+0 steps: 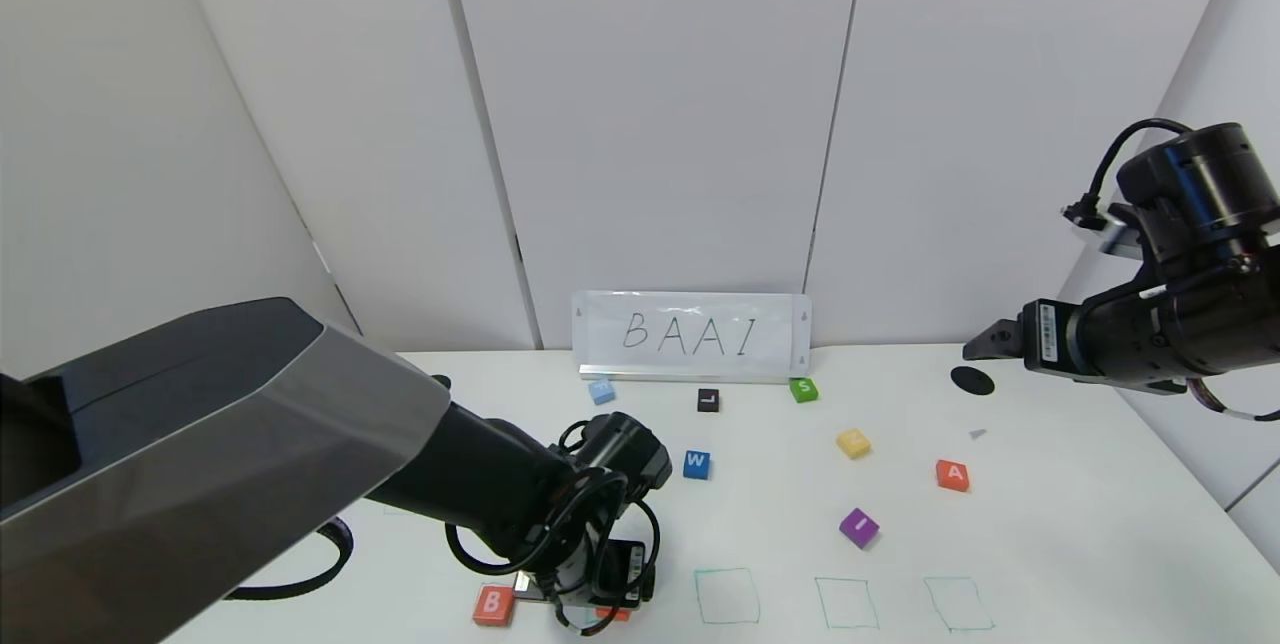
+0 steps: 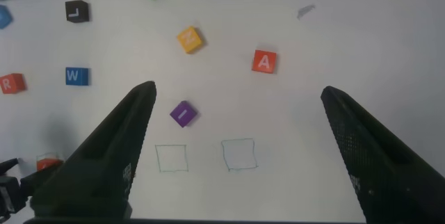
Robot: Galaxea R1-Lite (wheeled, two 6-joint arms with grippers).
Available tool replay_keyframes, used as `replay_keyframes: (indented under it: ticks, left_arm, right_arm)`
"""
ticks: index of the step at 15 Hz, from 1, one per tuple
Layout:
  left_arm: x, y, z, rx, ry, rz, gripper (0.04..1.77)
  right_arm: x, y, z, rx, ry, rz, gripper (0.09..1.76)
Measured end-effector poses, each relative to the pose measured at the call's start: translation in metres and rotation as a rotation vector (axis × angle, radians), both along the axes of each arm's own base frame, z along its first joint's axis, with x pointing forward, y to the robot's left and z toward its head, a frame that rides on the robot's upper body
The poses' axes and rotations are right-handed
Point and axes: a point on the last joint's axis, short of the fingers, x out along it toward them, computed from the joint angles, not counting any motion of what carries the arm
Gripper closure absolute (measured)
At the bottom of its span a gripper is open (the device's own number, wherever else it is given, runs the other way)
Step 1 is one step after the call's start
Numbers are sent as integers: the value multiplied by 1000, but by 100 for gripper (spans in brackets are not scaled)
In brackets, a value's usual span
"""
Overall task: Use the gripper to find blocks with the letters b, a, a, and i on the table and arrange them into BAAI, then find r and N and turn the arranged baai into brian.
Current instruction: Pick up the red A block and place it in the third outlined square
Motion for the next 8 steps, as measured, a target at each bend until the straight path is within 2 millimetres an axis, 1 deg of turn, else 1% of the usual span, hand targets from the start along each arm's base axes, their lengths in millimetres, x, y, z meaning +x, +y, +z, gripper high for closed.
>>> replay_keyframes:
  ticks: [2,8]
  left_arm:
    - [1,1,1,26,-25,11,17]
    - [0,1,2,31,-30,12,13]
  right_arm:
    - [0,0,0,0,0,0,14]
    - [0,0,0,0,0,0,14]
